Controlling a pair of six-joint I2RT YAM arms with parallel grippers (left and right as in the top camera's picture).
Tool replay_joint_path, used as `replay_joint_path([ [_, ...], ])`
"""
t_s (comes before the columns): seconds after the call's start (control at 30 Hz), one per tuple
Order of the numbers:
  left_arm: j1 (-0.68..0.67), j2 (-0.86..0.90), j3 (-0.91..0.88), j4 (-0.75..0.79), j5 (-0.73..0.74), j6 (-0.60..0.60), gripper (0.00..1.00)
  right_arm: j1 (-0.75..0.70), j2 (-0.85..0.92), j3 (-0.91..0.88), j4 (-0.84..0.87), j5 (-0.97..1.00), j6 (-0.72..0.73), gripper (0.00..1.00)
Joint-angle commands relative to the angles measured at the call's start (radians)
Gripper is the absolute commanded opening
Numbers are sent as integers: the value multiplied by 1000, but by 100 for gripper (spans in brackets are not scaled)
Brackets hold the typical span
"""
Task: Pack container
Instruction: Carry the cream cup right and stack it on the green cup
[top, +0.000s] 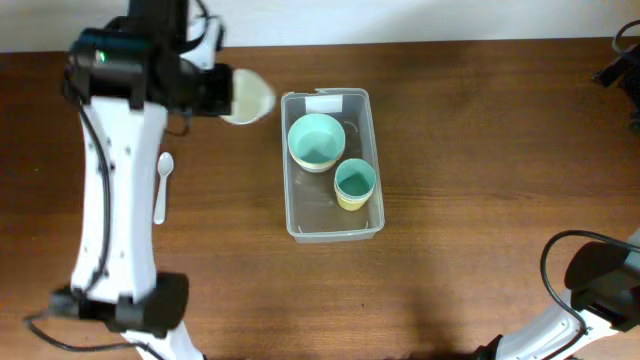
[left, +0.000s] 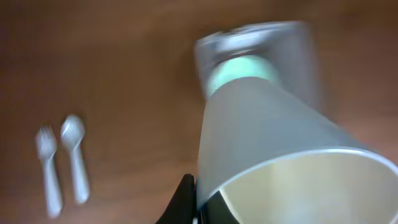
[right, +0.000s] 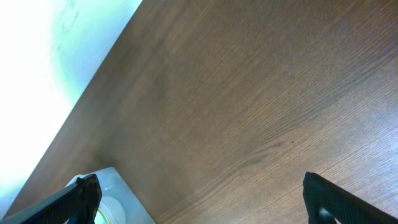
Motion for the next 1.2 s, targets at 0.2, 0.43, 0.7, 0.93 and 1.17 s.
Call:
replay_joint_path([
  [0.2,-356,72,-60,39,-27,54,1,-3,4,2,3,2,-2,99],
  [0.43,-465,198,-125,107,-35,110,1,-3,4,2,3,2,-2,99],
  [0.7,-462,242,-127,111,-133,109,1,-3,4,2,3,2,-2,99],
  [0.93,-462,286,-146,98,-133,105,1,-3,4,2,3,2,-2,99],
  [1.17,-448,272,-101,93,-140,58,100,-3,4,2,3,2,-2,99],
])
